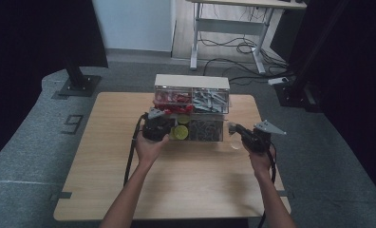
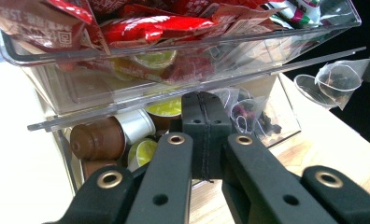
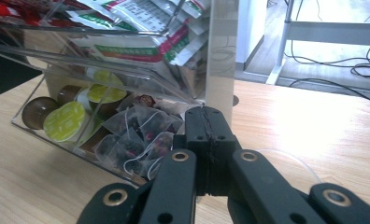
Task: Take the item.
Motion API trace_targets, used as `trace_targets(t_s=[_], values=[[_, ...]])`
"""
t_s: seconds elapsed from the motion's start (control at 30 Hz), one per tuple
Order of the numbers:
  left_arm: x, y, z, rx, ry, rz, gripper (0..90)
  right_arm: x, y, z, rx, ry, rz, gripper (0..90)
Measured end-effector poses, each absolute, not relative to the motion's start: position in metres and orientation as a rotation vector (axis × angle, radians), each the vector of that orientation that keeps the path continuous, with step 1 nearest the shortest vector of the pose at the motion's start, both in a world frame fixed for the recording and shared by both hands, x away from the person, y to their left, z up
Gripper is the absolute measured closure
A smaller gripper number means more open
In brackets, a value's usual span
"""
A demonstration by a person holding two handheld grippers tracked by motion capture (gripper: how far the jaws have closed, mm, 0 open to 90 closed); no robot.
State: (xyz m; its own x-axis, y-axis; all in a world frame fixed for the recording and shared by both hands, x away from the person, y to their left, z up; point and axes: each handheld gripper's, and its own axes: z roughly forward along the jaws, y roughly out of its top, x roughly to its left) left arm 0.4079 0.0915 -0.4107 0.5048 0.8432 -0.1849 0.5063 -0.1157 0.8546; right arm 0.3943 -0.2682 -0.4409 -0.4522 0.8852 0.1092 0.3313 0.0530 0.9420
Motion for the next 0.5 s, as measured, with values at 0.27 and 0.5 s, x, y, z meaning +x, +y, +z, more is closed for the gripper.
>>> trace_targets(t_s=[0.27,0.5], values=[[0.408,0.091,-0.411,1.778,1.133,0.439,90.0,0.399,-0.274,-0.443,1.24,1.813,1.382,89.5],[0.408,0.092,-0.411,1.778,1.135,0.436,90.0,0.405,-0.281,-0.442,1.259,1.794,1.371,89.6]])
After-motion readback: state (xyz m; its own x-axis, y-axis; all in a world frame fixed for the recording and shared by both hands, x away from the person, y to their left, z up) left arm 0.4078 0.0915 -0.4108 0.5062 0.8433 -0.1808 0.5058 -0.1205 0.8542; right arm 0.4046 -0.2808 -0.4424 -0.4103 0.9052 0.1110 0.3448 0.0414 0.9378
